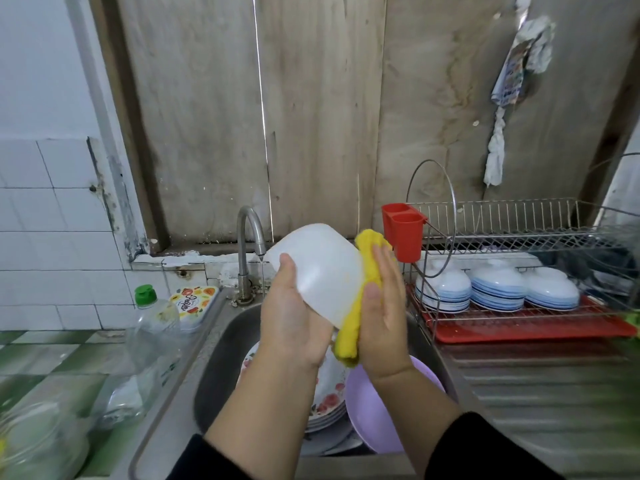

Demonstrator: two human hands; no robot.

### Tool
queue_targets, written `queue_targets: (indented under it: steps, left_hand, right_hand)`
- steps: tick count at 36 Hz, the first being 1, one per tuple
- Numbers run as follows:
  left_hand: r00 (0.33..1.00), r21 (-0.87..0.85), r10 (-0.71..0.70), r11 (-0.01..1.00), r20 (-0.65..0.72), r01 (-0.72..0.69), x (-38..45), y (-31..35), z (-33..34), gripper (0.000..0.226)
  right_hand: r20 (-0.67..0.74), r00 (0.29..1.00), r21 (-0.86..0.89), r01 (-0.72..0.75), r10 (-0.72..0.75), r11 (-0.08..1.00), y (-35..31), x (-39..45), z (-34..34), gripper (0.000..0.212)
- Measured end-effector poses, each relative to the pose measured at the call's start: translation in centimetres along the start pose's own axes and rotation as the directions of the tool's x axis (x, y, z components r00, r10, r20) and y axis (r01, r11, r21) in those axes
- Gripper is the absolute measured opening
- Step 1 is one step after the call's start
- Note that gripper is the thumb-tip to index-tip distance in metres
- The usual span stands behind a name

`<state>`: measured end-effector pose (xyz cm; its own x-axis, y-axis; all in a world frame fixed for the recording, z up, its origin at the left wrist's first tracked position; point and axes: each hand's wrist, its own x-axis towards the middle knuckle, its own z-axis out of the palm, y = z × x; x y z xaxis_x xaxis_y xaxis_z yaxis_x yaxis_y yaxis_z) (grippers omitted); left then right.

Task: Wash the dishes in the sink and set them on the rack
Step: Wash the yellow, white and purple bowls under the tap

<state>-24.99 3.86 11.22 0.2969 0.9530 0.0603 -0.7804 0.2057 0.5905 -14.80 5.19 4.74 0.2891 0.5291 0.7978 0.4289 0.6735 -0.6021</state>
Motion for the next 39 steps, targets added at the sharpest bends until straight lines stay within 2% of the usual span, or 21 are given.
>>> queue_targets:
  steps: [2,3,4,5,7,9,11,13,15,18,20,25,27,29,31,34,36,39]
  left_hand:
    - [1.0,0.002,0.012,1.0,-0.005,-0.012,-0.1,-0.1,-0.1,0.05]
    - [1.0,0.003,0.014,1.0,-0.008,-0.014,-0.1,-0.1,-0.2,0.048]
    - [1.0,0.005,0.014,1.0,-0.013,-0.013,-0.1,0.0,-0.3,0.047]
    - [1.0,0.011,0.008,1.0,-0.011,-0.008,-0.1,0.1,-0.5,0.047]
    - [1.0,0.065,-0.01,0.998,-0.002,0.01,-0.2,0.5,-0.7,0.047]
    - [0.999,0.15,-0.031,0.988,0.01,0.029,-0.3,0.9,-0.7,0.047]
    - [0.999,0.228,-0.04,0.973,0.023,0.034,-0.4,1.3,-0.5,0.042]
    - [0.998,0.302,-0.046,0.953,0.045,0.031,-0.5,1.4,-0.2,0.038]
    - [0.997,0.392,-0.055,0.919,0.052,0.031,-0.6,1.2,0.2,0.037]
    - [0.998,0.509,-0.04,0.861,0.05,0.009,-0.6,0.5,1.0,0.041]
    - [0.998,0.516,-0.018,0.857,0.065,-0.019,-0.6,0.4,1.5,0.041]
    - [0.995,0.462,-0.022,0.886,0.093,-0.024,-0.4,0.6,1.8,0.04]
    - [0.995,0.458,-0.053,0.889,0.088,0.007,-0.4,-0.1,1.9,0.041]
    - [0.993,0.403,-0.094,0.914,0.074,0.056,-0.3,-0.8,1.9,0.044]
    - [0.984,0.267,-0.16,0.954,0.082,0.133,-0.1,-1.2,1.9,0.053]
    - [0.968,0.082,-0.207,0.977,0.139,0.197,0.2,-1.1,1.5,0.067]
    - [0.97,0.042,-0.195,0.981,0.143,0.191,0.5,-1.2,1.1,0.075]
    - [0.972,0.02,-0.186,0.982,0.142,0.186,0.7,-1.4,0.8,0.087]
  right_hand:
    - [-0.005,0.968,0.302,-0.238,0.251,0.923,-0.8,-0.4,-0.1,0.054]
    - [0.013,0.934,0.385,-0.334,0.357,0.86,-1.1,-0.1,-0.2,0.05]
    - [0.05,0.889,0.398,-0.436,0.456,0.807,-0.8,0.4,-0.4,0.045]
    - [0.11,0.813,0.448,-0.554,0.571,0.702,-0.3,1.0,-0.6,0.042]
    - [0.192,0.665,0.424,-0.719,0.722,0.55,0.1,2.3,-1.3,0.043]
    - [0.201,0.569,0.299,-0.811,0.797,0.503,0.6,3.8,-2.2,0.041]
    - [0.203,0.56,0.122,-0.829,0.803,0.546,0.7,5.5,-3.4,0.035]
    - [0.264,0.594,0.033,-0.793,0.76,0.608,0.3,7.5,-3.9,0.032]
    - [0.339,0.599,0.0,-0.771,0.725,0.637,-0.9,9.3,-3.8,0.03]
    - [0.491,0.499,0.031,-0.829,0.713,0.559,-2.5,11.0,-3.5,0.037]
    - [0.536,0.51,0.065,-0.82,0.673,0.569,-2.8,11.8,-3.1,0.042]
    - [0.593,0.633,0.088,-0.666,0.499,0.741,-3.9,12.6,-3.3,0.026]
    - [0.595,0.683,-0.075,-0.477,0.424,0.875,-4.4,12.3,-3.2,0.024]
    - [0.6,0.723,-0.298,-0.194,0.342,0.935,-5.1,11.6,-2.8,0.028]
    - [0.613,0.76,-0.415,0.077,0.216,0.907,-5.5,10.5,-2.4,0.036]
    - [0.629,0.776,-0.446,0.307,0.051,0.841,-5.7,8.3,-2.5,0.059]
    - [0.645,0.762,-0.427,0.416,-0.052,0.803,-5.2,7.0,-2.8,0.064]
    - [0.613,0.778,-0.439,0.481,-0.138,0.759,-3.9,5.3,-3.4,0.055]
